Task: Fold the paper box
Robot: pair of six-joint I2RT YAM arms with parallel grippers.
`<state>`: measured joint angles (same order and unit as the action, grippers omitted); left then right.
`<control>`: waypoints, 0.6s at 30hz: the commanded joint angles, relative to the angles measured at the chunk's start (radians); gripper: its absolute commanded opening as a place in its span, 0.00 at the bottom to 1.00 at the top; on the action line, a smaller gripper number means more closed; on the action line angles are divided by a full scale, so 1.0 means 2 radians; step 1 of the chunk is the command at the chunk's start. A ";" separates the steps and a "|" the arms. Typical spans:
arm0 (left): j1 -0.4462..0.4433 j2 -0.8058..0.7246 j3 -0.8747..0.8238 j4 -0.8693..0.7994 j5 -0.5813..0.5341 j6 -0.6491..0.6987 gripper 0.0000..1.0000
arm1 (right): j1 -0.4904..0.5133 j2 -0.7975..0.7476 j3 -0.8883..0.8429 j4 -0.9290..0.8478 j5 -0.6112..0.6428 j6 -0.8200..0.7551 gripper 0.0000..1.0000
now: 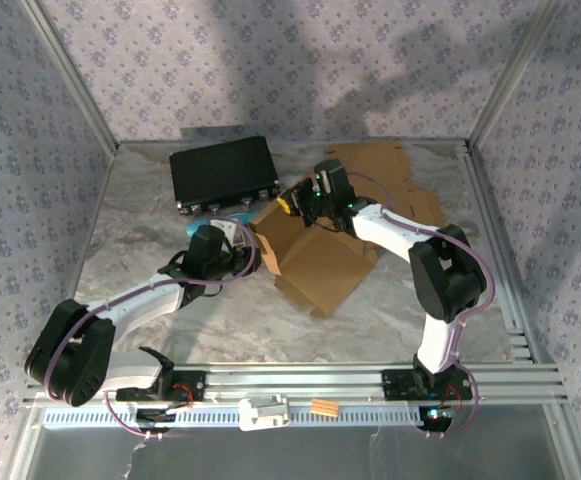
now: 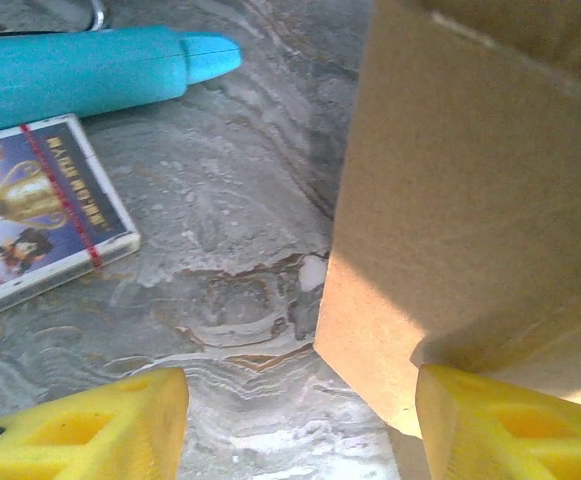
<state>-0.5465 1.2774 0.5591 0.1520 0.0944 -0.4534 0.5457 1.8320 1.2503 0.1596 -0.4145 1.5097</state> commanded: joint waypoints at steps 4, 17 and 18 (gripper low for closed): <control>-0.014 -0.015 -0.012 -0.003 -0.030 0.000 0.62 | 0.001 -0.030 -0.097 0.142 0.000 0.003 0.00; -0.042 -0.094 -0.002 -0.085 -0.129 -0.032 0.62 | -0.005 -0.032 -0.126 0.260 -0.003 0.042 0.00; -0.039 -0.114 -0.004 -0.095 -0.144 -0.035 0.62 | -0.001 -0.032 -0.117 0.254 0.001 0.044 0.00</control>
<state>-0.6304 1.1603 0.5377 0.0422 -0.0597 -0.4877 0.5220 1.7794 0.9611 0.6102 -0.4290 1.5570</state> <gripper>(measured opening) 0.616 0.051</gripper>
